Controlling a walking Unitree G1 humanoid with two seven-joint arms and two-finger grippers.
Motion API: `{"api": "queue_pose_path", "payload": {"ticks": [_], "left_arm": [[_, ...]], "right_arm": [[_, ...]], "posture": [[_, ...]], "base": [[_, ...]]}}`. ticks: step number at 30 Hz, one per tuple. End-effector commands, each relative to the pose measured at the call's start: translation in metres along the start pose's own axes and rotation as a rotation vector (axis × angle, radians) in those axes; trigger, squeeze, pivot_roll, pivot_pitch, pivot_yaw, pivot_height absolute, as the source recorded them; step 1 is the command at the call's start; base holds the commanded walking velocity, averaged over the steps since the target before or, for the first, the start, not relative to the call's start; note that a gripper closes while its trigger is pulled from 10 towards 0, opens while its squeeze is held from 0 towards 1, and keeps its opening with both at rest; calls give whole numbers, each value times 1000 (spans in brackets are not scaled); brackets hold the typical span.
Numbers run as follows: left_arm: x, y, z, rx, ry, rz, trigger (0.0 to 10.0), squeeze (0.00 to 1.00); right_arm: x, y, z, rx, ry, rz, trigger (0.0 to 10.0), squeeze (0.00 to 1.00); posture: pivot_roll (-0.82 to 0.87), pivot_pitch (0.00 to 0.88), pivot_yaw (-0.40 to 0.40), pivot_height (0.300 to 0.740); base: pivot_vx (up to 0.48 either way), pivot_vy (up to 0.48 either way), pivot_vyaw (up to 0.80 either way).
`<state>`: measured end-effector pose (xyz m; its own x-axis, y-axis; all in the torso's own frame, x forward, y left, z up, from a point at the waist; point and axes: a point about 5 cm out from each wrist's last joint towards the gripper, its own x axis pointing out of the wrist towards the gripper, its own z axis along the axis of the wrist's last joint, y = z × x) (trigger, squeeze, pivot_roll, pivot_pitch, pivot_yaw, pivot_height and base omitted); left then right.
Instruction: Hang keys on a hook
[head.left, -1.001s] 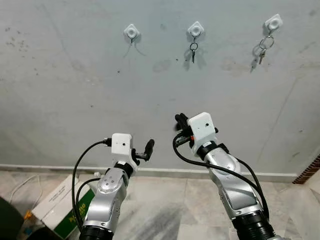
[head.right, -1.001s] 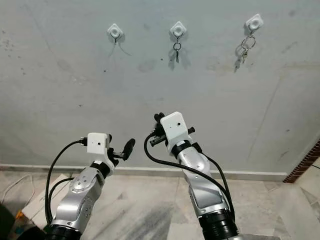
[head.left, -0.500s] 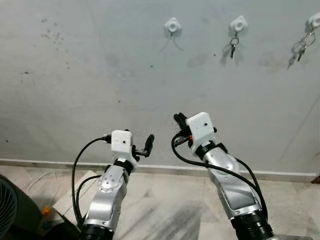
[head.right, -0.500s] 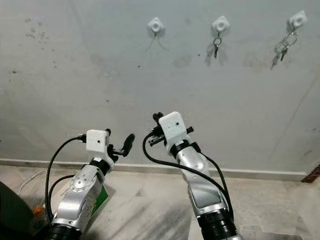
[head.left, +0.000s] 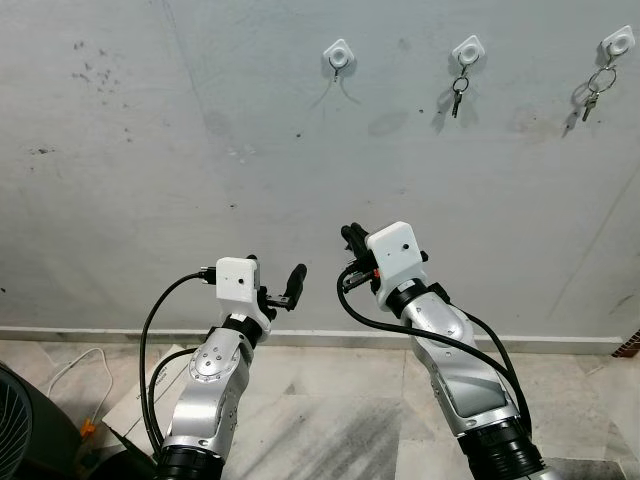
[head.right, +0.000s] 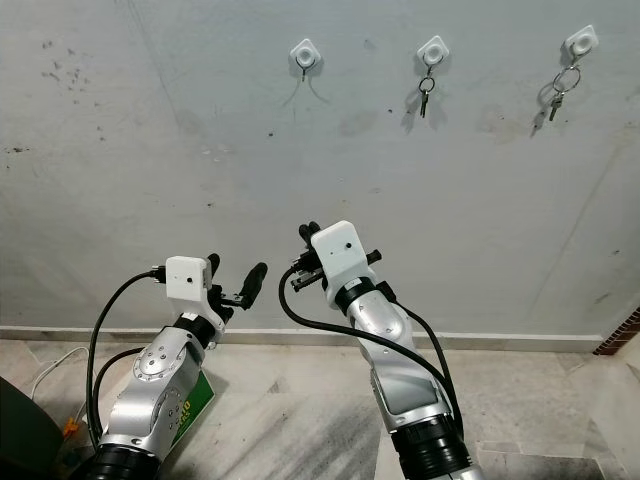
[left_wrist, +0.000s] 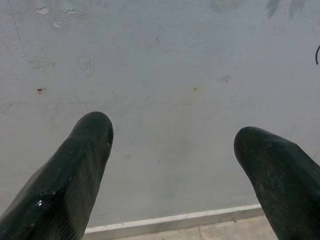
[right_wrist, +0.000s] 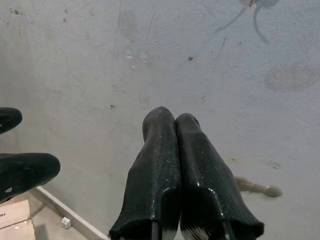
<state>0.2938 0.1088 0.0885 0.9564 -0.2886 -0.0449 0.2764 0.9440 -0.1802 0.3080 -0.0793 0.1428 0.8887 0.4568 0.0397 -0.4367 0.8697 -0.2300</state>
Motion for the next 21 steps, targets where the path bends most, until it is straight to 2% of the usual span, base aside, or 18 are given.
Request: {"api": "queue_pose_path", "payload": {"ticks": [1,9,14,21], "left_arm": [[0,1,4,6,-20,-12,10000,0],[-7,6,4,-4,-22,-18,10000,0],[-19,12,0,3,-2,-14,10000,0],[-29,17,-1,9,12,-12,10000,0]], "right_arm": [[1,2,6,-5,-27,7,10000,0],[-18,-11,-10,-16,24,-17,10000,0],[-32,-21,-19,-21,55,-54,10000,0],[-46,-29,-26,-31,88,-81,10000,0]], "posture": [[-60,0,90,740],[-55,0,86,740],[-54,0,89,740],[-49,0,88,740]], "base": [[270,0,0],[268,0,0],[278,0,0],[290,0,0]]}}
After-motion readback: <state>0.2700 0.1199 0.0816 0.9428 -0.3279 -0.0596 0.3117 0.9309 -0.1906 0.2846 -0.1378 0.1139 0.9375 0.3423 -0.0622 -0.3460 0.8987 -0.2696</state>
